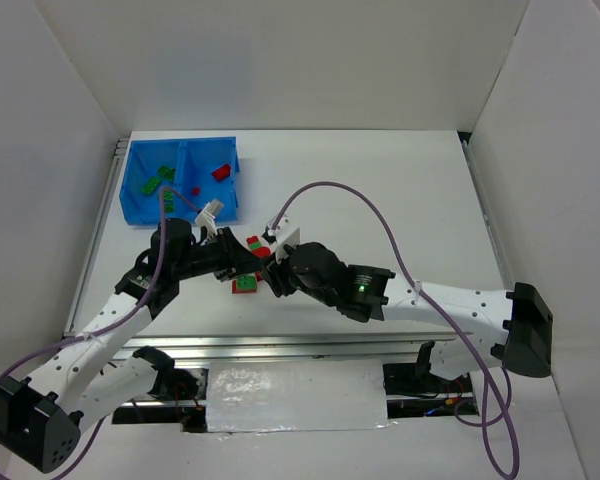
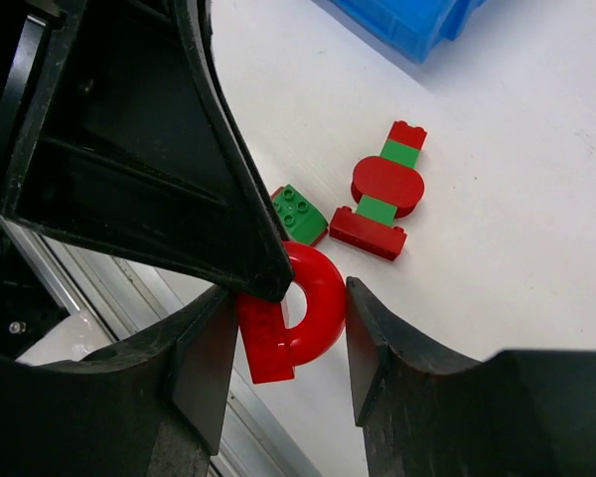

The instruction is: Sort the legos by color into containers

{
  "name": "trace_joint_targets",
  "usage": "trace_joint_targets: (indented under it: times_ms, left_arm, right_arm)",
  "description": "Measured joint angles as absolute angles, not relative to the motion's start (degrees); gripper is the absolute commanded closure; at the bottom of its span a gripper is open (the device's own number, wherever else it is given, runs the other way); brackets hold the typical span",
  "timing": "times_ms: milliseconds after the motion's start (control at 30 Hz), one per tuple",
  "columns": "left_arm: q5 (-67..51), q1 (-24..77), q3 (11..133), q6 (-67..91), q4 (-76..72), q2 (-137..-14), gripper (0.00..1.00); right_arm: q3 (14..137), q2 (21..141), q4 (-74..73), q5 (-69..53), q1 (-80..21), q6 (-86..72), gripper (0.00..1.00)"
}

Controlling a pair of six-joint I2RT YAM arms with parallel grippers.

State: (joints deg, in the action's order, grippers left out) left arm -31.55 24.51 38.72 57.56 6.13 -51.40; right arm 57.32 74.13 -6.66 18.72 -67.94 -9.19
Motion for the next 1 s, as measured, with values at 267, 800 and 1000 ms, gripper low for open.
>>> trace_joint_targets:
  times_ms: [267, 800, 1000]
  left_arm:
    - [-31.4, 24.6, 38.9, 57.1, 5.6, -51.7, 1.0]
    - [5.6, 24.3, 57.7, 50.4, 16.5, -62.4, 1.0]
    - [20.5, 15.9, 72.9, 46.2, 12.8, -85.2, 1.0]
  right_arm:
    - [57.4, 74.2, -6.5, 20.7, -68.1, -9.8, 0.73]
    - [51.7, 64.0, -6.7, 22.0, -62.7, -15.9, 0.0]
    - [51.6, 57.0, -7.5, 21.3, -62.6, -17.0, 0.01]
